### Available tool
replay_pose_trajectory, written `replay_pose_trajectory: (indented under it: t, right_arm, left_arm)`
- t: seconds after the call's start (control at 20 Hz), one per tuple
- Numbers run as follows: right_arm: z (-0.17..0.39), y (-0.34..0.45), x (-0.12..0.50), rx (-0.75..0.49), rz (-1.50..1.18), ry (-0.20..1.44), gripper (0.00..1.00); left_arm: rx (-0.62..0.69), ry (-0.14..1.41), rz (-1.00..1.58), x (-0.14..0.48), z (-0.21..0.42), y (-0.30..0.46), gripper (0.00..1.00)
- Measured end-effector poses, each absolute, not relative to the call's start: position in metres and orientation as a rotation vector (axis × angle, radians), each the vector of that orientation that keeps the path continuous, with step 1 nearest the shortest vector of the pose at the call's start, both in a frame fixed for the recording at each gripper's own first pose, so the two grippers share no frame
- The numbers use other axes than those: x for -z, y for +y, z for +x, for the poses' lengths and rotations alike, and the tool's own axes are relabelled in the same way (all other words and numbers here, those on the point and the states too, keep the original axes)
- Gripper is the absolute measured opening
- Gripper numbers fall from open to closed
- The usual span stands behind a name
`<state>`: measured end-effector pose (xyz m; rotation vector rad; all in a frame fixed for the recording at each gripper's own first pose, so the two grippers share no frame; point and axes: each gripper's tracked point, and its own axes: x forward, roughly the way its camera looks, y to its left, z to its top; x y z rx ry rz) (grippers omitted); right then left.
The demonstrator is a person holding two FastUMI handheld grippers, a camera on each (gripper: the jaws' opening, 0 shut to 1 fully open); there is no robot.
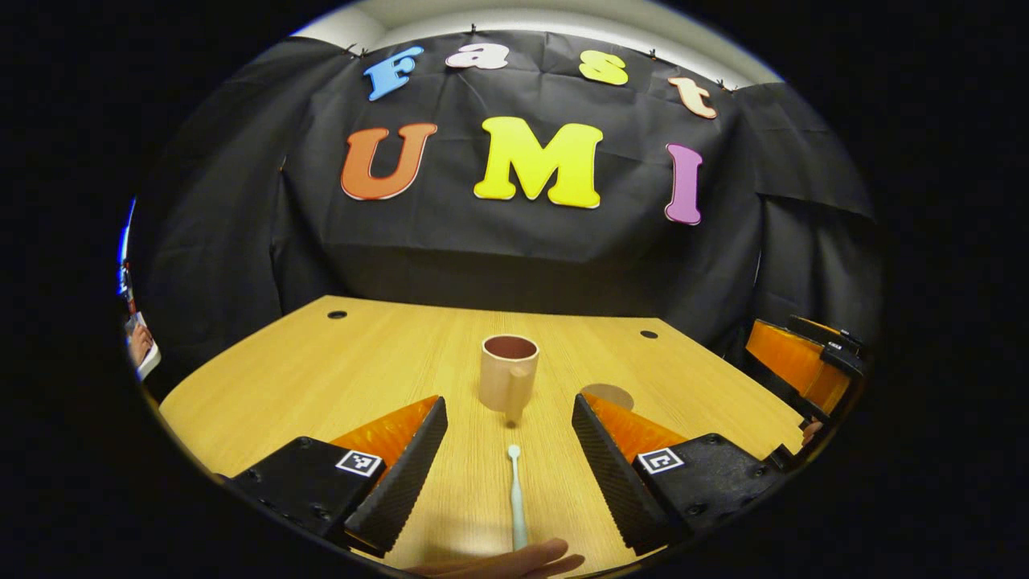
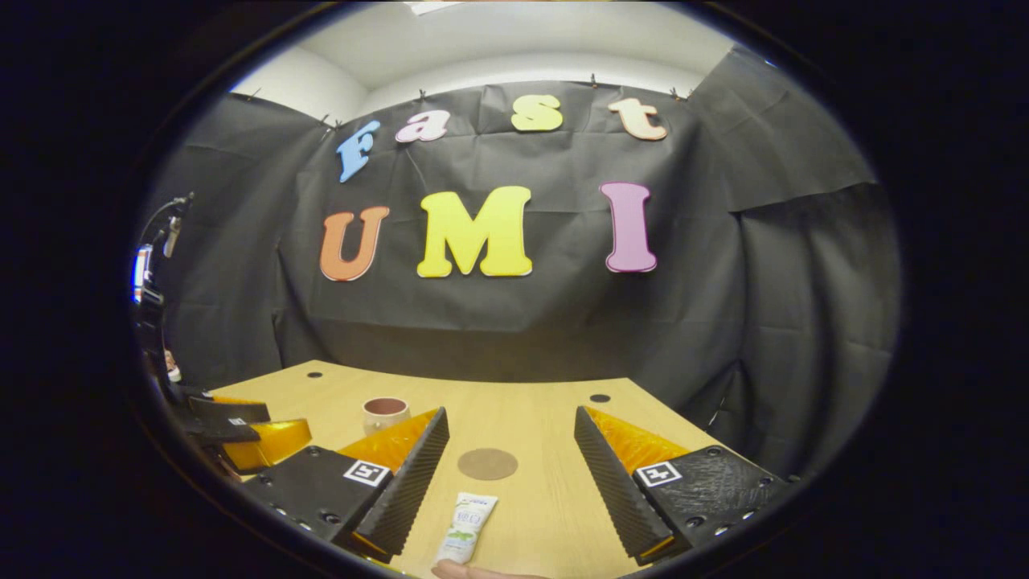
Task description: Put the toothbrush and toothpaste on the desktop into the cup, then pick up the cup and place it on the coaster on the desktop.
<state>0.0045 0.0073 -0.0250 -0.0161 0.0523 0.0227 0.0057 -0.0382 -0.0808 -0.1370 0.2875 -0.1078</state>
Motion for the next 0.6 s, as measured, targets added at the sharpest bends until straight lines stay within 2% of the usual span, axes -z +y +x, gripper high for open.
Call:
replay_pose_trajectory:
  t: [0.05,0.45,0.6]
  right_arm:
    - [0.005,0.007,0.029,-0.022,-0.016,0.066,0.95]
    - [0.012,0.024,0.075,-0.072,-0.021,0.176,0.96]
    - [0.016,0.024,0.091,-0.065,-0.037,0.215,0.96]
  left_arm:
    - [0.100,0.316,-0.121,0.092,0.006,-0.038,0.99]
    - [0.113,0.538,-0.092,0.163,0.005,-0.054,0.98]
    - [0.128,0.611,-0.082,0.181,0.001,-0.057,0.87]
